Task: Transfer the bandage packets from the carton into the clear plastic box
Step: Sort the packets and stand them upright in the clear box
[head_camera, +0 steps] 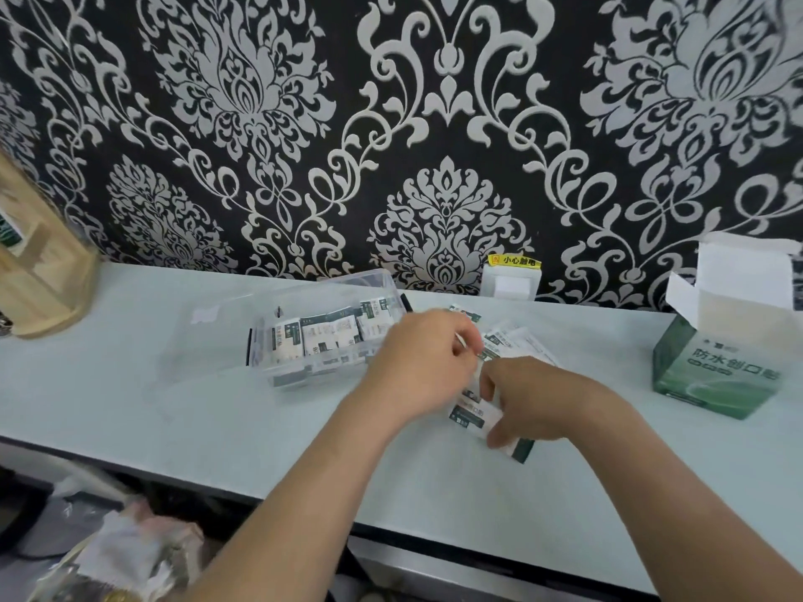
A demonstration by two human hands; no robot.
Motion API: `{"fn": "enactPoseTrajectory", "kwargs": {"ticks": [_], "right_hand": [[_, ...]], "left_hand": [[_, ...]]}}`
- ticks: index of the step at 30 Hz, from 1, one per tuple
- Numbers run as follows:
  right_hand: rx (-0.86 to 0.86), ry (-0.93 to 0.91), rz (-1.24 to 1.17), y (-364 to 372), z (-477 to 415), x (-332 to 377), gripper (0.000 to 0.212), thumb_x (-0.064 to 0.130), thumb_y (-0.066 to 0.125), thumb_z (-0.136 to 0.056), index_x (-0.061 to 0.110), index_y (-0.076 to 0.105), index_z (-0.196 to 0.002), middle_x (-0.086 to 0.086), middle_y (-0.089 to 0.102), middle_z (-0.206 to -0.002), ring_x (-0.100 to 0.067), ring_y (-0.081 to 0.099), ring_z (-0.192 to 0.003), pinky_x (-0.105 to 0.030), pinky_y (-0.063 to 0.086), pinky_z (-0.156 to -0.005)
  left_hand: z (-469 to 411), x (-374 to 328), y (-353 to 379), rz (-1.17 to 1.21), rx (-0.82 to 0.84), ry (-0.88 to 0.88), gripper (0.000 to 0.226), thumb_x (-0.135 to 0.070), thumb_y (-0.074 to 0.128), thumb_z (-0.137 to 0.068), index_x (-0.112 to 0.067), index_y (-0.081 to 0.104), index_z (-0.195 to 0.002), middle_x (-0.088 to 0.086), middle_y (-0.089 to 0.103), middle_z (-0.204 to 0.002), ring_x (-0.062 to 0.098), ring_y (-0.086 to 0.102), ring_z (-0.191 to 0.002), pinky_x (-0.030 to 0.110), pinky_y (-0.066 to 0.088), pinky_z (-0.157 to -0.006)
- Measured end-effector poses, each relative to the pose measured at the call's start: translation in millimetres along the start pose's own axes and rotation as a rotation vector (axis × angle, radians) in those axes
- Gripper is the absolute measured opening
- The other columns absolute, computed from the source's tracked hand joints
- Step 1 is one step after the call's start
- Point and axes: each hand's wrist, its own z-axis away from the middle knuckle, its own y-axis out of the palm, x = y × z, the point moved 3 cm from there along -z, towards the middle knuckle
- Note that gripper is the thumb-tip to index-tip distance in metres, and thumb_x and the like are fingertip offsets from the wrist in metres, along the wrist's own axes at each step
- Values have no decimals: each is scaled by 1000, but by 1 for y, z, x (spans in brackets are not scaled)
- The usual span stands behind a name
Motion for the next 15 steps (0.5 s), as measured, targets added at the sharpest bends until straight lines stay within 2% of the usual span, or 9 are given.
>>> {"fn": "enactPoseTrajectory", "kwargs": {"ticks": [2,3,5,8,10,13,15], "right_hand": [[-22,-31,-5,4,-3,-4,35,34,76,-78,6,59,-92,-8,62,-89,-23,56,-80,-32,42,-66],[-36,-37,-6,5,-2,-9,33,34,74,-79,7,55,-79,-7,58,-79,-22,52,-71,-31,39,-61],[-67,-23,1,3,-1,-17,35,34,68,-83,12,47,-66,-1,49,-69,-16,45,-62,-30,35,-56],[-195,52,-59,-8,5,-36,32,33,59,-89,21,43,-64,2,49,-74,-17,49,-70,-29,38,-60],[-293,113,-155,-12,6,-49,29,33,57,-91,22,45,-67,5,50,-74,-19,51,-74,-29,37,-61],[-377,184,-347,-9,2,-65,28,30,56,-93,17,49,-69,1,56,-72,-20,54,-72,-30,39,-58],[-408,203,-427,-7,1,-69,33,29,56,-93,14,47,-66,-1,55,-68,-21,52,-67,-29,37,-56]], "left_hand": [[0,1,17,-73,-3,13,24,-11,56,-87,-28,70,-95,-7,71,-94,11,60,-74,28,52,-76],[-1,0,24,-104,-8,14,25,-10,55,-88,-27,70,-100,-5,70,-101,14,61,-81,29,51,-81],[-5,2,32,-163,-40,13,30,-7,53,-88,-23,68,-108,-1,68,-110,19,60,-96,30,47,-87],[-13,0,45,-281,-75,55,33,-2,48,-86,-14,63,-113,5,62,-116,26,51,-110,33,37,-91],[-19,0,57,-370,-36,27,39,2,44,-86,-7,55,-121,13,53,-126,31,41,-122,34,32,-100],[-31,0,72,-462,71,-80,52,3,40,-89,2,34,-141,28,26,-150,40,15,-143,40,15,-118],[-38,1,77,-505,122,-169,59,0,41,-91,2,22,-147,31,13,-154,44,9,-144,49,12,-119]]}}
